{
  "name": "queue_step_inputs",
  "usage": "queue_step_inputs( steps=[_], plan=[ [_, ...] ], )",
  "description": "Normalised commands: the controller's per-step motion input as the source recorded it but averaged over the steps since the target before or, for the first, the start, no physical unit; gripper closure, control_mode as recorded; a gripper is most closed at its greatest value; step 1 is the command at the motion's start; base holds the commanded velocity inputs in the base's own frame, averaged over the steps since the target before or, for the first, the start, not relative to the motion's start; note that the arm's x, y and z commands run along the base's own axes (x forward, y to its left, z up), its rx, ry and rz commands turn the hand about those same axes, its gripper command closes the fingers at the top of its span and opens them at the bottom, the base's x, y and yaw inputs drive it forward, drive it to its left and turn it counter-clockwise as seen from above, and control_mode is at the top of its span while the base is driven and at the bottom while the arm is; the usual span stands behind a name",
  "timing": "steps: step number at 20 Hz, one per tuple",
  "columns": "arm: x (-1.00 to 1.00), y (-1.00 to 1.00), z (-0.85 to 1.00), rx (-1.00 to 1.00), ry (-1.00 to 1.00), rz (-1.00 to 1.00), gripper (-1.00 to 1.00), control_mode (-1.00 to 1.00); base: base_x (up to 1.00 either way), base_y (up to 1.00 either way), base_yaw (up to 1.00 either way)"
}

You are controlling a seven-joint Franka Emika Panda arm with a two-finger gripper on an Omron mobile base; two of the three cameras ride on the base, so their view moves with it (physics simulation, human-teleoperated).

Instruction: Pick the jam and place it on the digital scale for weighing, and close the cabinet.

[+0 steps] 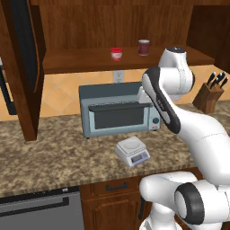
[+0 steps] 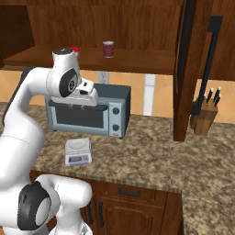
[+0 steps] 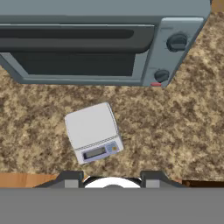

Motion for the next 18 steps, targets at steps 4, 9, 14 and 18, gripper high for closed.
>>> queue_step_inputs(
  steps=[4, 9, 14, 18],
  plan=[
    [-0.34, 0.02, 0.0, 0.0, -0.11, 0.0, -1.0, -1.0, 0.0, 0.0, 0.0],
    [-0.52, 0.09, 0.01, 0.01, -0.29, 0.0, -1.0, -1.0, 0.0, 0.0, 0.0],
    [-0.19, 0.18, 0.42, 0.0, -0.35, 0.0, -1.0, -1.0, 0.0, 0.0, 0.0],
    [0.0, 0.01, 0.59, 0.0, -0.2, 0.02, -1.0, -1.0, 0.0, 0.0, 0.0]
  ],
)
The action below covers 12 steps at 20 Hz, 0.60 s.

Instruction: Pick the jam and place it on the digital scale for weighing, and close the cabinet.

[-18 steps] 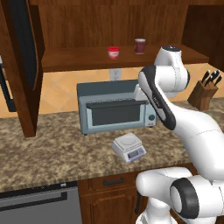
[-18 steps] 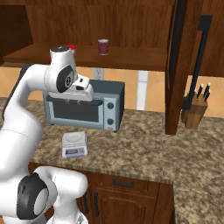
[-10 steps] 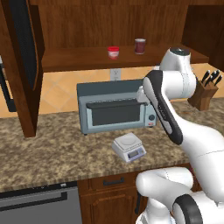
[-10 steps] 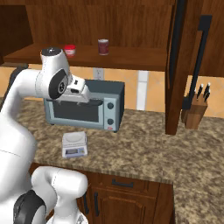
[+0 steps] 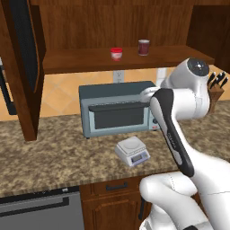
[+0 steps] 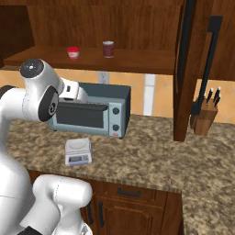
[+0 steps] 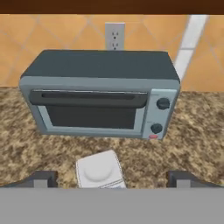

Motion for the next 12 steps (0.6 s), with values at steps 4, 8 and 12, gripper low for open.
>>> queue_step_inputs(
  steps=[4, 8, 12],
  plan=[
    [0.0, 0.0, 0.65, 0.01, -0.15, 0.04, -1.0, -1.0, 0.0, 0.0, 0.0],
    [0.0, 0.0, 0.35, 0.06, -0.21, 0.06, -1.0, -1.0, 0.0, 0.0, 0.0],
    [0.01, 0.02, 0.38, 0.03, -0.19, 0.03, -1.0, -1.0, 0.0, 0.0, 0.0]
  ],
)
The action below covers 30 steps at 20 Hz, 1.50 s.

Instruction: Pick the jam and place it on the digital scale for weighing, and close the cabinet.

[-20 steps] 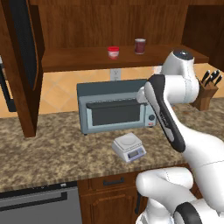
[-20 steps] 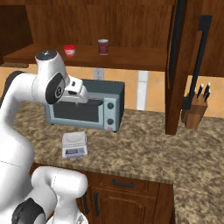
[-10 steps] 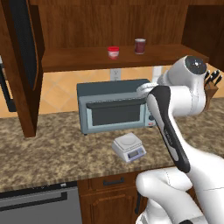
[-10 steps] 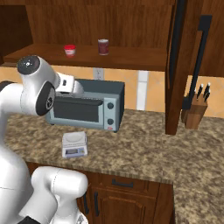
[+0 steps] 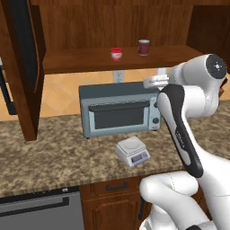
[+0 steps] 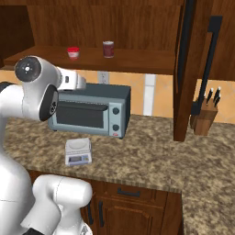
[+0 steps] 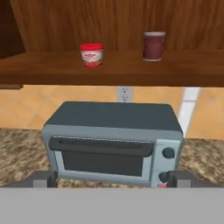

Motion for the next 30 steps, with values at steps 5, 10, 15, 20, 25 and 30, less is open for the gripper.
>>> queue_step_inputs(
  steps=[5, 10, 15, 20, 25, 30],
  plan=[
    [0.19, 0.07, 0.6, 0.0, -0.06, 0.01, -1.0, -1.0, 0.0, 0.0, 0.0],
    [0.22, 0.19, 0.64, -0.01, -0.01, 0.02, -1.0, -1.0, 0.0, 0.0, 0.0],
    [0.44, 0.07, 0.21, -0.03, 0.03, 0.0, -1.0, -1.0, 0.0, 0.0, 0.0],
    [0.69, 0.25, 0.0, -0.03, 0.01, 0.0, -1.0, -1.0, 0.0, 0.0, 0.0],
    [0.61, 0.23, -0.18, 0.0, 0.01, 0.0, -1.0, -1.0, 0.0, 0.0, 0.0],
    [0.64, 0.27, -0.12, 0.0, 0.02, 0.0, -1.0, -1.0, 0.0, 0.0, 0.0]
  ],
)
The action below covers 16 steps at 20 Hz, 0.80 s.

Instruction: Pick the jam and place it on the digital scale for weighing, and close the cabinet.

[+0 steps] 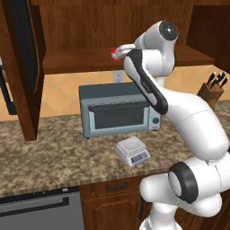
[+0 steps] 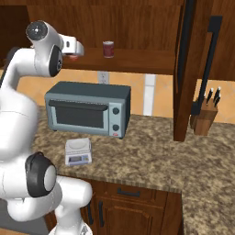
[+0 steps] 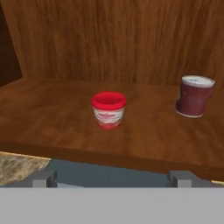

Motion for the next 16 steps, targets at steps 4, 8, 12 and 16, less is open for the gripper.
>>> queue_step_inputs(
  steps=[4, 8, 12, 16],
  plan=[
    [0.57, 0.21, 0.0, 0.0, 0.0, 0.0, -1.0, -1.0, 0.0, 0.0, 0.0],
    [0.54, 0.18, 0.0, 0.0, 0.0, 0.0, -1.0, -1.0, 0.0, 0.0, 0.0],
    [0.33, 0.0, 0.0, 0.0, 0.0, 0.0, -1.0, -1.0, 0.0, 0.0, 0.0],
    [0.41, 0.0, -0.1, 0.0, 0.04, 0.0, -1.0, -1.0, 0.0, 0.0, 0.0]
  ],
)
